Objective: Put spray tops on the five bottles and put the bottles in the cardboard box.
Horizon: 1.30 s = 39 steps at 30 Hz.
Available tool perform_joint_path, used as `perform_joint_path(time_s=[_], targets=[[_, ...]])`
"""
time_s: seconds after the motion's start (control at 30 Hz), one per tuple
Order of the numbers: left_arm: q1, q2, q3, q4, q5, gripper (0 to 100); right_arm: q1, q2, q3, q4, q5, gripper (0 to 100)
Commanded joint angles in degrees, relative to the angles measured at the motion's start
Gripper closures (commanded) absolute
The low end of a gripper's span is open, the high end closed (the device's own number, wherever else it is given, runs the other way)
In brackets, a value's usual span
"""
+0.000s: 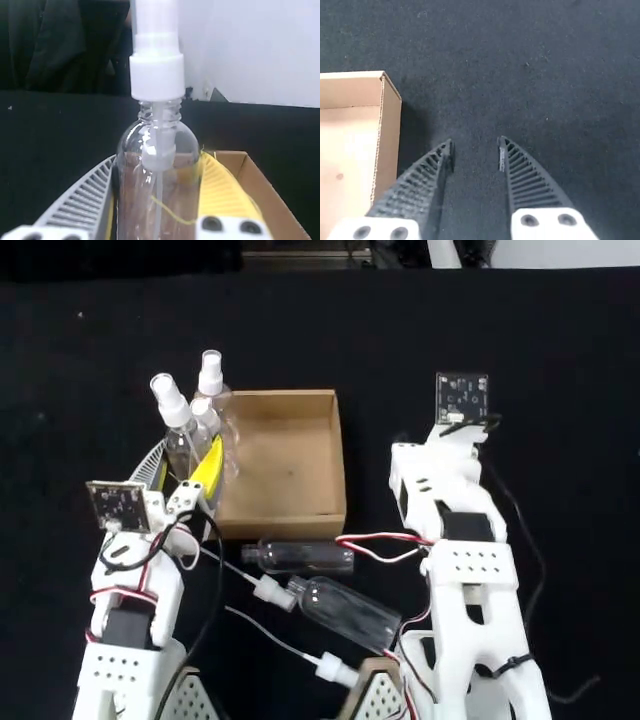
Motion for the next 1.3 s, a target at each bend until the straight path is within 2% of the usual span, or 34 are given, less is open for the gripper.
perform_joint_path(time_s=[0.0,0.13,0.4,0.63,1.27], targets=[[-0.4,8.09,1.36,-8.88,0.53,97,1.14,-0.48,0.13,-1.58,-0.35,87.5],[-0.22,12.48,1.36,-13.01,0.53,97,1.23,-0.48,0.13,-1.49,-0.35,87.5],[4.26,13.71,1.36,-12.75,0.62,97,1.58,-0.48,0.13,-1.58,-0.35,87.5],[2.51,13.19,1.45,-3.25,0.62,97,1.58,-0.48,0.22,-1.32,-0.35,87.5],[2.33,13.19,1.45,-3.25,0.7,97,-0.79,-0.48,0.22,-0.88,-0.35,87.5]])
